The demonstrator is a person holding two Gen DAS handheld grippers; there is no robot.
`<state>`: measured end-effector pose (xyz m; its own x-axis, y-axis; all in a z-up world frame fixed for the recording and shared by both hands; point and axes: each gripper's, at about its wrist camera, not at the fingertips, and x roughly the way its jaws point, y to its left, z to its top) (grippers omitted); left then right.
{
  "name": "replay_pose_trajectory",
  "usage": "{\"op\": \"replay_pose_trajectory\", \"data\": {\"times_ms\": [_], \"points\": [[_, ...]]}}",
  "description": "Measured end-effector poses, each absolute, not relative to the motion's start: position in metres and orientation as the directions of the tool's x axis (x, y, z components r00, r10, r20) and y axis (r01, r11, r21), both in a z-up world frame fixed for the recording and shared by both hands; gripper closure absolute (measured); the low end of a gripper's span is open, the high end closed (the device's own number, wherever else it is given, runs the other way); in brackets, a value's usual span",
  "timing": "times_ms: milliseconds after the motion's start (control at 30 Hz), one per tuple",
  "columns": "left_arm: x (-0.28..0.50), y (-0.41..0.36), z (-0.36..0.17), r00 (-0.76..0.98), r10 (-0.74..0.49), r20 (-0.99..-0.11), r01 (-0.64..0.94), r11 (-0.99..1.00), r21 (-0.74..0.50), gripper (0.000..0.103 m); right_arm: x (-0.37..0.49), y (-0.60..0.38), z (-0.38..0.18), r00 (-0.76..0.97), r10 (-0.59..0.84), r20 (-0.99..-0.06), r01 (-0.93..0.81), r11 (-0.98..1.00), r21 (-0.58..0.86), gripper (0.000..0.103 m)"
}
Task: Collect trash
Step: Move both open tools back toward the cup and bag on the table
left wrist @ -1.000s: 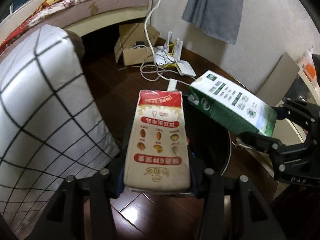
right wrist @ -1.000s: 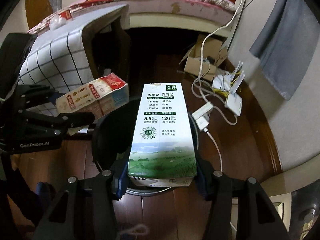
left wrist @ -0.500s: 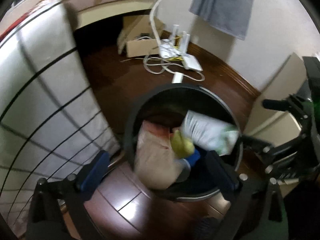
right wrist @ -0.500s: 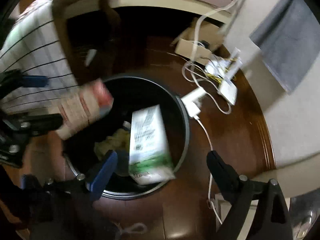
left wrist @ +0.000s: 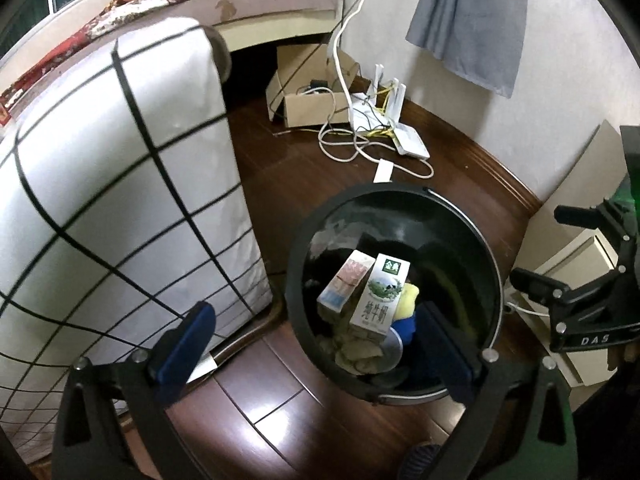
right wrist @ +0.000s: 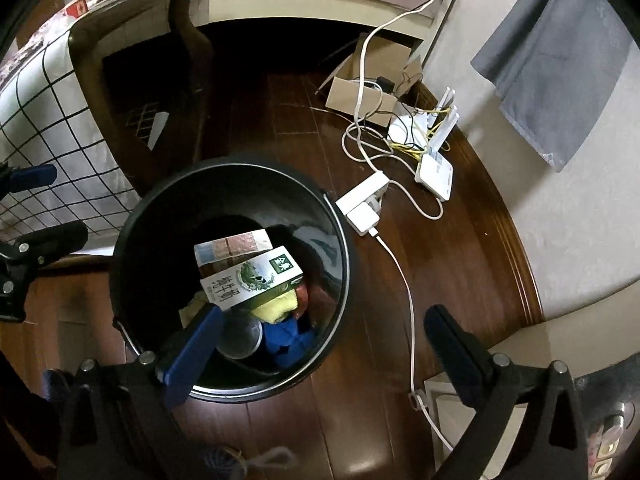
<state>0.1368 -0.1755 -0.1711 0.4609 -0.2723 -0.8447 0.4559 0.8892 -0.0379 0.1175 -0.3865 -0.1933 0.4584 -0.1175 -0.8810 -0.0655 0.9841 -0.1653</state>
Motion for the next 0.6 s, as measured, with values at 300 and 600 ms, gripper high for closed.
{"op": "replay_pose_trajectory", "data": {"times_ms": [300,600], "points": [[0.132,-0.166,-0.161,0.494,-0.262,-0.829,0.425,0.905,-0.032,0.003,0.113,-0.381,-0.187,0.479,-0.097,-0.872,-0.072,0.986,-0.149,0.001],[0.123,-0.155,-0.145,0.539,-0.250,-0.804,0.400,0.917,-0.018,0.003,0.111,-0.374,-0.165,0.529,-0.061,-0.846,-0.061,0.992,-0.110,0.001]]}}
